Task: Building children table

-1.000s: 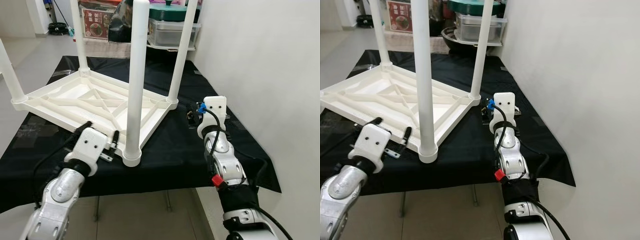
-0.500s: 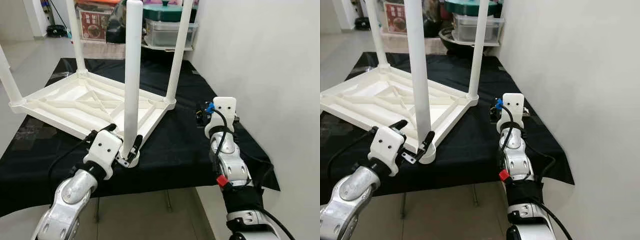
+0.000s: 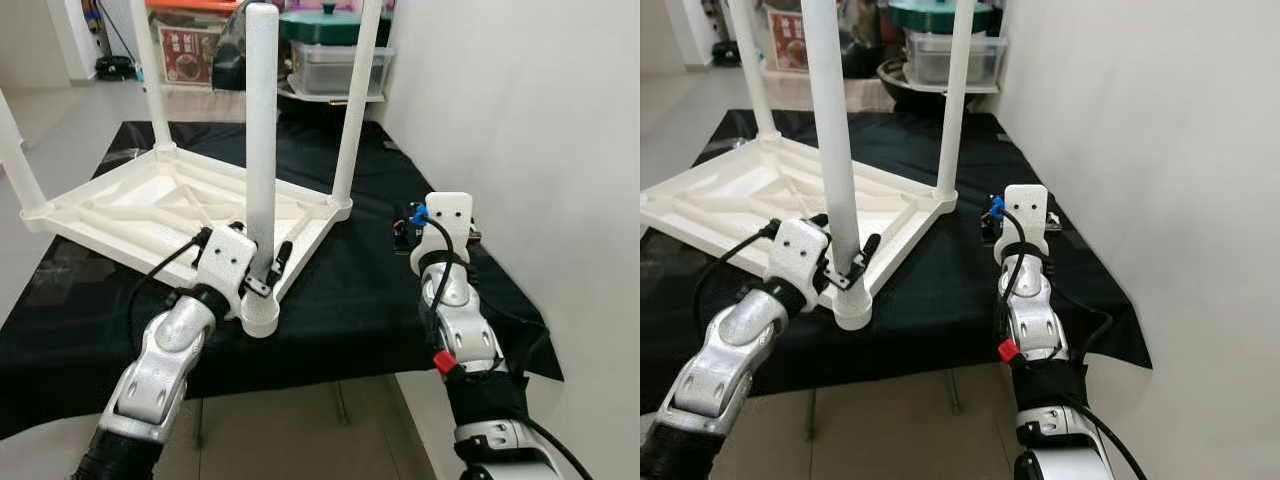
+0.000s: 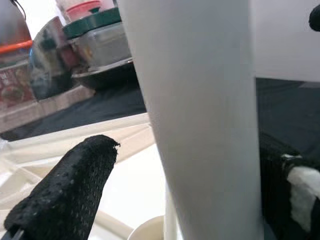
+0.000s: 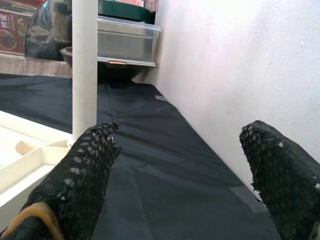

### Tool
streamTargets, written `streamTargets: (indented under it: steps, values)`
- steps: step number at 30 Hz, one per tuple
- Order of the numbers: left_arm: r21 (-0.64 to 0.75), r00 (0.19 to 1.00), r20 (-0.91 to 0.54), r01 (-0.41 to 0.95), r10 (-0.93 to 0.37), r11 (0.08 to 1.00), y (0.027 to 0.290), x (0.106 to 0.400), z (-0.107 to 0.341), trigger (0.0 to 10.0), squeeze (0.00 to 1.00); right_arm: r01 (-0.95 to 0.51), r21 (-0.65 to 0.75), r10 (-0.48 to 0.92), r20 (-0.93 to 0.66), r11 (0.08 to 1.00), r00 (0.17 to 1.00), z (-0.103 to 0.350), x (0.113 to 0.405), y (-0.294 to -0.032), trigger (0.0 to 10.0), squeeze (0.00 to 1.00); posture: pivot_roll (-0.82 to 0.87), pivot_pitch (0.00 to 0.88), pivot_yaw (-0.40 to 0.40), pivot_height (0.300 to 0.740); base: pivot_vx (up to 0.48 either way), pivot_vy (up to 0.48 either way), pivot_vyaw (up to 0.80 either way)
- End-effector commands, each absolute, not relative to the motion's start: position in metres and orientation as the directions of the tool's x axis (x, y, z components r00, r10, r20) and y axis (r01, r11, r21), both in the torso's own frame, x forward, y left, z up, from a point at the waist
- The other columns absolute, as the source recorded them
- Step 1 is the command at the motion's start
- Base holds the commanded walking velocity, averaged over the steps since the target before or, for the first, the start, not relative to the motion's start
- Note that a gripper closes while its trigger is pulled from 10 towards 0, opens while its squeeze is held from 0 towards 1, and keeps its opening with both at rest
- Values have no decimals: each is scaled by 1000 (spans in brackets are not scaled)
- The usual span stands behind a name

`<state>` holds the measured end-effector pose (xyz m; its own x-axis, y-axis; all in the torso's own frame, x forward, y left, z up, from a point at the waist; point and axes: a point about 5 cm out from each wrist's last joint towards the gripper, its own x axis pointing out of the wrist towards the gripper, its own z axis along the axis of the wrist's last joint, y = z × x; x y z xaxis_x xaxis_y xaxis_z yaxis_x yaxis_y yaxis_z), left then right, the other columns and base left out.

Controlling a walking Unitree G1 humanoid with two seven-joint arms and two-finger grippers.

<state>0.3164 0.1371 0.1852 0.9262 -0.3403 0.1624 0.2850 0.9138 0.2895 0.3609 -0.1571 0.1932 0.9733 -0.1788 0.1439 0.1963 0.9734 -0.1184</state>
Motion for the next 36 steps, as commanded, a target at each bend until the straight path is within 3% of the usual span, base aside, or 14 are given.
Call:
streamTargets:
  steps: [1, 2, 3, 4, 5, 18, 23, 24, 25, 26, 27, 31, 32, 36]
  values:
    - [258, 941, 137, 267, -309, 929, 143, 322, 178, 10000, 0, 212, -129, -191, 158, 969, 969, 193, 358, -161, 10000, 0, 64, 0, -91, 740, 0, 0, 0]
    - [253, 943, 124, 272, -310, 929, 143, 324, 175, 8510, 0, 213, -130, -192, 159, 968, 969, 193, 358, -161, 10000, 0, 61, 0, -89, 740, 0, 0, 0]
    - [253, 943, 124, 272, -310, 929, 143, 324, 175, 8510, 0, 213, -130, -192, 159, 968, 969, 193, 358, -161, 10000, 0, 61, 0, -89, 740, 0, 0, 0]
    - [251, 942, 120, 276, -313, 928, 143, 325, 174, 3412, 0, 215, -130, -193, 160, 968, 968, 193, 358, -161, 10000, 0, 61, 0, -89, 740, 0, 0, 0]
    - [251, 940, 121, 283, -320, 926, 142, 326, 173, 0, 0, 216, -131, -194, 161, 968, 968, 193, 358, -162, 10000, 0, 60, 0, -88, 740, 0, 0, 0]
    - [255, 931, 97, 317, -351, 913, 136, 310, 153, 0, 0, 190, -137, -168, 157, 972, 973, 192, 359, -156, 10000, 0, 70, 0, -97, 740, 0, 0, 0]
    - [295, 994, 92, 35, -65, 955, 170, 300, 141, 0, 0, 153, -150, -128, 165, 977, 978, 194, 361, -152, 10000, 0, 94, 0, -112, 740, 0, 0, 0]
    - [306, 995, 77, -83, 62, 949, 188, 296, 135, 0, 0, 149, -152, -124, 162, 977, 979, 194, 362, -151, 10000, 0, 100, 0, -119, 740, 0, 0, 0]
    - [306, 995, 77, -83, 62, 949, 188, 296, 135, 0, 0, 149, -152, -124, 162, 977, 979, 194, 362, -151, 10000, 0, 100, 0, -119, 740, 0, 0, 0]
    - [324, 988, 66, -155, 141, 933, 202, 289, 130, 2471, 0, 137, -153, -113, 158, 979, 981, 193, 363, -149, 10000, 0, 107, 0, -124, 740, 0, 0, 0]
    - [340, 982, 54, -187, 179, 922, 214, 281, 126, 6863, 0, 105, -157, -80, 153, 982, 985, 193, 364, -145, 10000, 0, 114, 0, -128, 740, 0, 0, 0]
    - [348, 981, 48, -190, 185, 918, 219, 276, 125, 6863, 0, 81, -160, -57, 150, 984, 987, 193, 365, -141, 10000, 0, 114, 0, -128, 740, 0, 0, 0]
    - [358, 980, 46, -196, 193, 913, 226, 271, 125, 10000, 0, 52, -171, -26, 150, 984, 988, 193, 365, -137, 10000, 0, 120, 0, -131, 740, 0, 0, 0]
    - [382, 960, 43, -270, 275, 884, 246, 262, 126, 10000, 0, -2, -195, 33, 158, 981, 987, 195, 366, -130, 10000, 0, 134, 0, -140, 740, 0, 0, 0]
